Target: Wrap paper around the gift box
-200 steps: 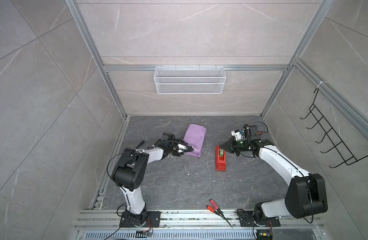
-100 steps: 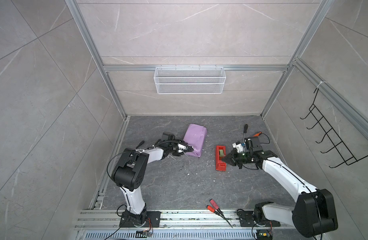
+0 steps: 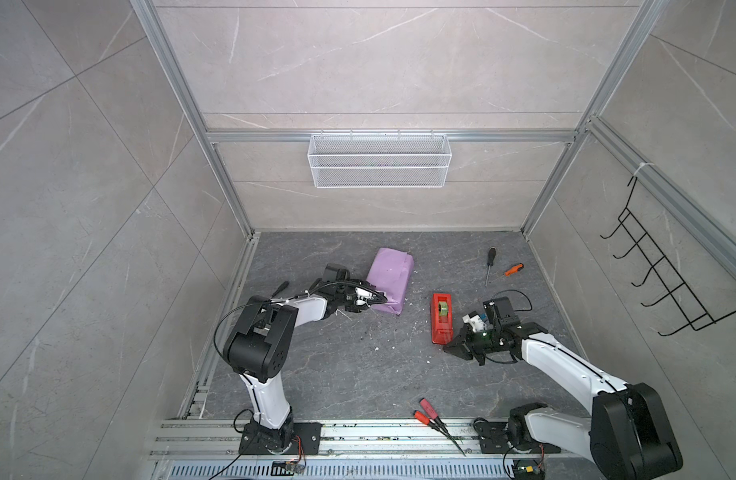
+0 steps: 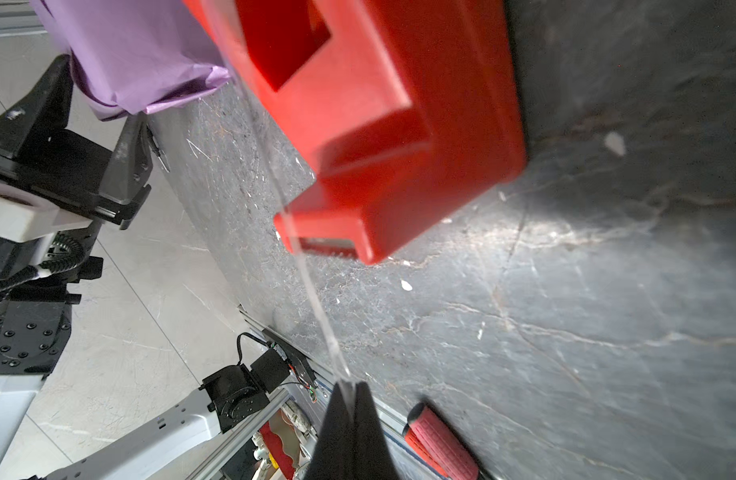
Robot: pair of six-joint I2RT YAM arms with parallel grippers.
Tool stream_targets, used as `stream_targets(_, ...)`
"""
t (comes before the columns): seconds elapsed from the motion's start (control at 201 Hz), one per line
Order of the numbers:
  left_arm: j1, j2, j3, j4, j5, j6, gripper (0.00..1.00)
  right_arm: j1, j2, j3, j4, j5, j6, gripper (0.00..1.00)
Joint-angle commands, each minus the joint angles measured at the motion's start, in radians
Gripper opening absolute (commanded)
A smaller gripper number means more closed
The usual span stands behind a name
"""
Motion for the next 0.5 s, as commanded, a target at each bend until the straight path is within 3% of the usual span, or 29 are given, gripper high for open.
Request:
stream_targets(0.0,-0.002,0.042,-0.029,-0.121,-0.055,-0.017,0.48,0.011,0.049,-0.026,0.046,-0.007,0.005,0.00)
stream_targets(0.224,-0.002,0.045,-0.031,-0.121,-0.059,-0.015,0.49,0.038,0.149,-0.024,0.078,0.041,-0.018,0.00)
stream_targets(0.493,-0.002,0.049,-0.025,-0.124,-0.059,-0.014,0.49,0.084,0.026,0.043,-0.037,0.070,-0.005,0.00)
